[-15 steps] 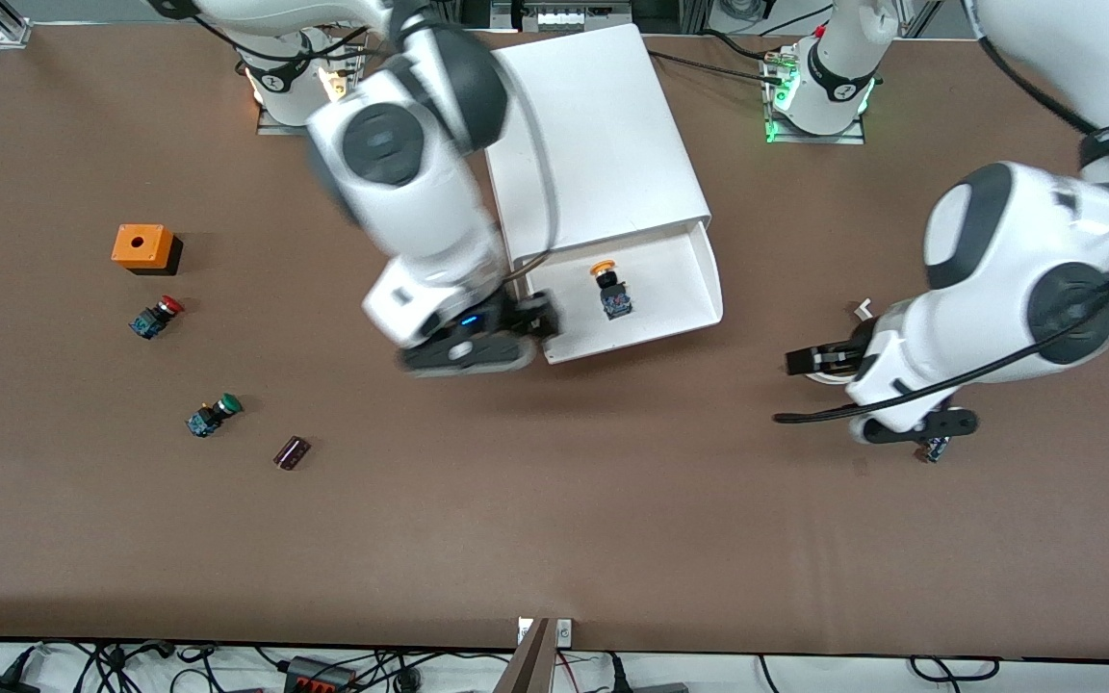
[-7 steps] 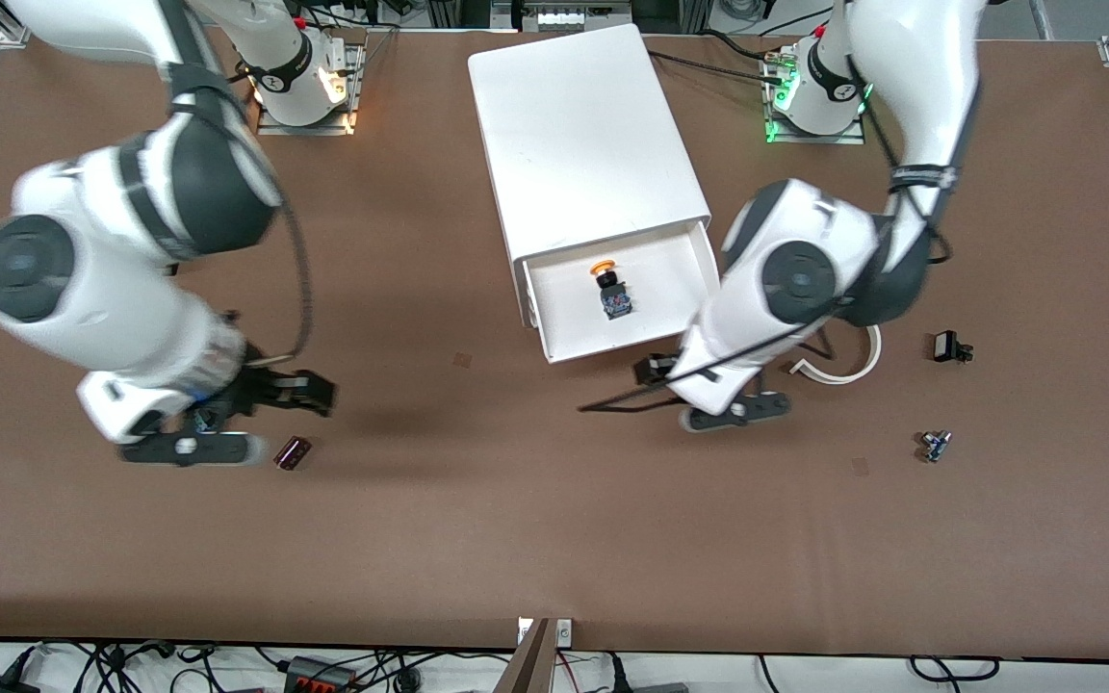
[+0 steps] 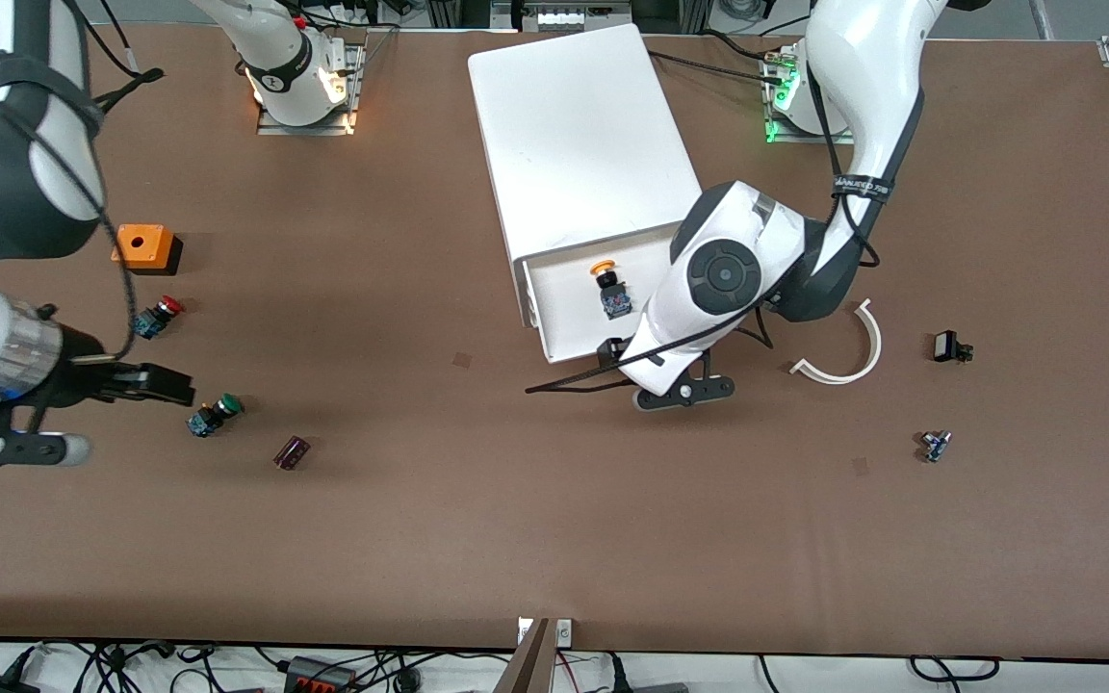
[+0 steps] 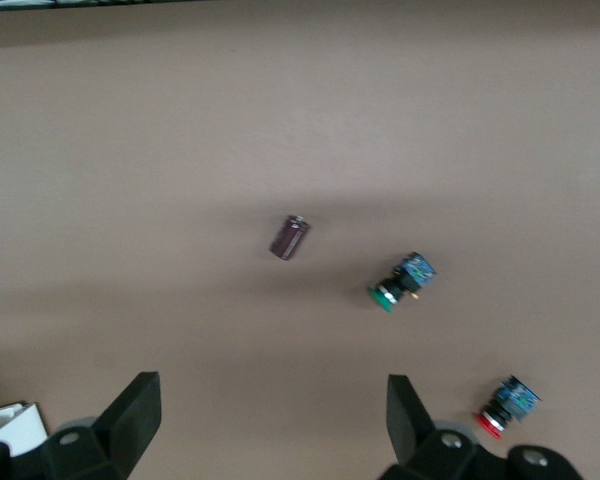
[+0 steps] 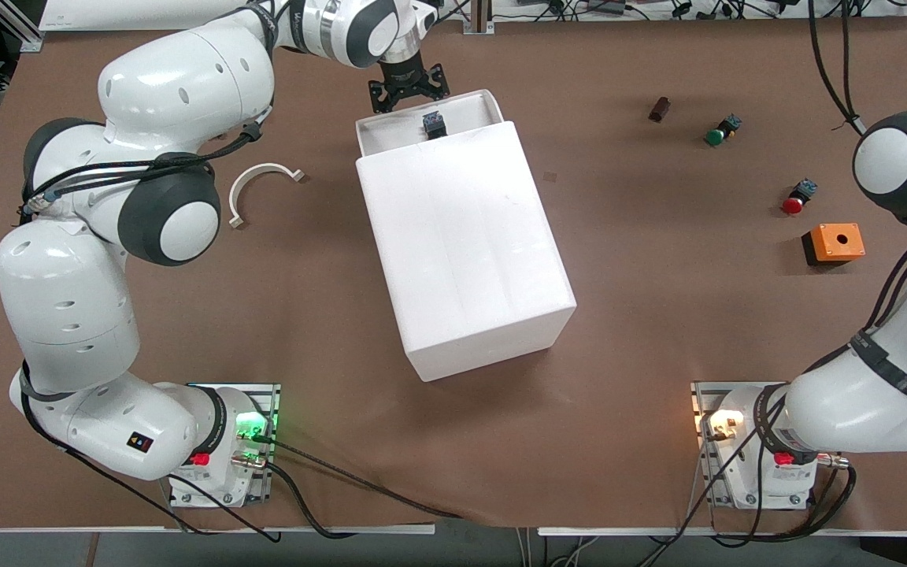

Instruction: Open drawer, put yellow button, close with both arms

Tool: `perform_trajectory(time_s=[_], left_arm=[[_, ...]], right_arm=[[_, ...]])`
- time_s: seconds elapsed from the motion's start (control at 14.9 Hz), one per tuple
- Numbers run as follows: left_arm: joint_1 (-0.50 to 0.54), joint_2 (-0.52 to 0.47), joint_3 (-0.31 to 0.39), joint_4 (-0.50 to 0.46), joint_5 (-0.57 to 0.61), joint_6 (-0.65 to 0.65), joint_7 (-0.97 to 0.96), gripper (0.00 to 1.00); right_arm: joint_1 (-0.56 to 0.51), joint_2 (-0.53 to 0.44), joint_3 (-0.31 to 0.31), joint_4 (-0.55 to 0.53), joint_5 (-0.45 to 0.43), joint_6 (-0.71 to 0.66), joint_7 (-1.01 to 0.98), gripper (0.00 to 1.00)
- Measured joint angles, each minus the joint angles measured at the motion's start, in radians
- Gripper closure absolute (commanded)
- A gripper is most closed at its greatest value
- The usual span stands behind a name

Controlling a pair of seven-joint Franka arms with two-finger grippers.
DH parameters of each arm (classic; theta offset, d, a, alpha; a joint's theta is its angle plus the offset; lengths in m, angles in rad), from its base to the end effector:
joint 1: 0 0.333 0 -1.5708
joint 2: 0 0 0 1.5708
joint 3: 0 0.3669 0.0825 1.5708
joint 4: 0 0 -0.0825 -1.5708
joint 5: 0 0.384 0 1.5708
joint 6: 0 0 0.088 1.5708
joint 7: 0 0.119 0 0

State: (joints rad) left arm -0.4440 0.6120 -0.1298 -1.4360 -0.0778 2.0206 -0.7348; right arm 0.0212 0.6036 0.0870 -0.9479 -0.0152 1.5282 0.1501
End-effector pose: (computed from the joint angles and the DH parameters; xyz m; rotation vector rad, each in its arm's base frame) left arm 0.6308 -0.3907 0.3649 3.0188 0.3306 -0.1614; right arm 0.7413 0.0560 0.5581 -3.1088 0.0889 0.0397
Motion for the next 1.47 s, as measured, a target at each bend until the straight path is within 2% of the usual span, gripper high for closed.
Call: perform_trajectory(time_s=[0.27, 0.4, 0.87, 1.21, 1.47], left_arm=[[-0.006, -0.031, -0.045, -0.050, 0.000, -0.015, -0.034, 0.00], [-0.006, -0.046, -0.072, -0.064, 0.000, -0.069, -0.045, 0.00], [-0.007, -0.067, -0.113, -0.080, -0.047, -0.188, -0.058, 0.00], [-0.011, -0.067, -0.128, -0.085, -0.049, -0.211, -0.061, 0.00], [-0.003, -0.075, -0.125, -0.082, -0.041, -0.211, -0.060, 0.00]], right_arm=[[-0.038, -0.016, 0.000, 0.000, 0.000, -0.063, -0.004, 0.00], [-0.061, -0.050, -0.002, -0.024, 0.000, -0.071, -0.017, 0.00], [-0.101, -0.291, -0.053, -0.254, 0.000, -0.063, -0.143, 0.00], [-0.101, -0.357, -0.053, -0.339, -0.002, -0.064, -0.158, 0.00], [-0.101, -0.442, -0.053, -0.506, -0.003, 0.010, -0.162, 0.00]])
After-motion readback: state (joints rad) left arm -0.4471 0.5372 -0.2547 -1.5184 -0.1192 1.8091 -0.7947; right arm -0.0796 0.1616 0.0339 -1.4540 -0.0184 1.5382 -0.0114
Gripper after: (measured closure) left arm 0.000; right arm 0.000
